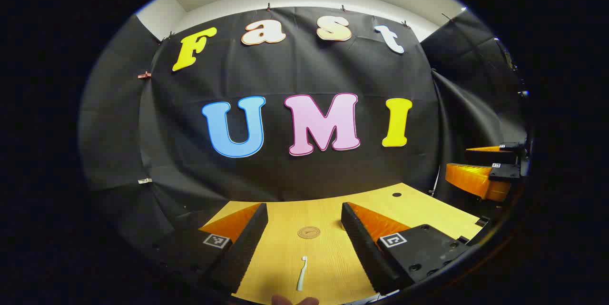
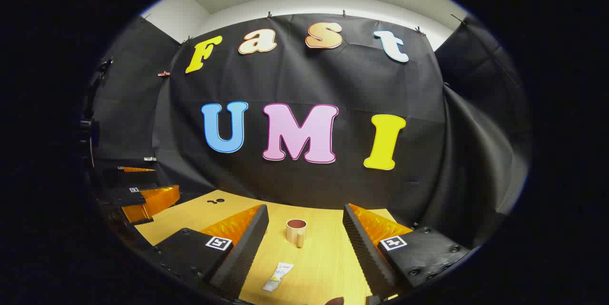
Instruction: Put the toothbrush and toothpaste on the desktop into the cup, then pick up the cup and place it on the coaster on the desktop.
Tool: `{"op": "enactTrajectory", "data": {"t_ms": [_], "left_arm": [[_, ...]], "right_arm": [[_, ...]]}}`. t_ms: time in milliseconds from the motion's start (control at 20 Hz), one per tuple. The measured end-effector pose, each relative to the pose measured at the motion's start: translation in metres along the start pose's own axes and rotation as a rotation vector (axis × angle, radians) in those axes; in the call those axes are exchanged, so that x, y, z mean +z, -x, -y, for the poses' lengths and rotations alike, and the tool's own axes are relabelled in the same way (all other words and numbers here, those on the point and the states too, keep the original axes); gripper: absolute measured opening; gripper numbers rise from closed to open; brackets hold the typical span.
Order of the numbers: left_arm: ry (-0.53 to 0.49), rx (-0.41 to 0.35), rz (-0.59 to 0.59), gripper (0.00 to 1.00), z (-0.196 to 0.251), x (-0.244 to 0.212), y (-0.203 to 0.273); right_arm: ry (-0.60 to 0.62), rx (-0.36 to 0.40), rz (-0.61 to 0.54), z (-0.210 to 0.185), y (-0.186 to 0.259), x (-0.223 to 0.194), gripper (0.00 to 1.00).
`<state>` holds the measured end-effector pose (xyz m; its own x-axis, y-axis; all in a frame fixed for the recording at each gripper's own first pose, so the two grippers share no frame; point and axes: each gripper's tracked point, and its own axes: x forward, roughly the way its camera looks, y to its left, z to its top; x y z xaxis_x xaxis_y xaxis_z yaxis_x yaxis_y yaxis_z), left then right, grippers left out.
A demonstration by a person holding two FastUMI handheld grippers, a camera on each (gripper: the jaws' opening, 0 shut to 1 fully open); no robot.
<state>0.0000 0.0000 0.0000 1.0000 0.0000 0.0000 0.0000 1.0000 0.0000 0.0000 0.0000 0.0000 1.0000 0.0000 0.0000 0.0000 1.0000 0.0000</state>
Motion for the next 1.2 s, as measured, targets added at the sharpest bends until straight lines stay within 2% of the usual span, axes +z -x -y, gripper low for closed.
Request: {"op": "enactTrajectory", "data": {"t_ms": [550,750,950,1100,1200], "left_arm": [[0.002,0.008,-0.046,0.98,-0.011,-0.014,-0.007],[0.000,0.006,-0.078,0.98,-0.014,-0.023,-0.012],[0.001,-0.011,-0.141,0.99,-0.017,-0.044,-0.018],[0.011,-0.022,-0.197,0.98,-0.022,-0.065,-0.023],[0.025,-0.029,-0.232,0.99,-0.025,-0.079,-0.026]], "right_arm": [[0.002,-0.008,-0.020,-0.006,-0.011,-0.003,0.95],[-0.020,0.007,-0.065,-0.011,-0.020,-0.011,0.97],[-0.060,0.044,-0.232,-0.022,-0.035,-0.040,0.97],[-0.103,0.063,-0.413,-0.031,-0.050,-0.077,0.97],[-0.088,0.071,-0.544,-0.033,-0.058,-0.113,0.97]]}}
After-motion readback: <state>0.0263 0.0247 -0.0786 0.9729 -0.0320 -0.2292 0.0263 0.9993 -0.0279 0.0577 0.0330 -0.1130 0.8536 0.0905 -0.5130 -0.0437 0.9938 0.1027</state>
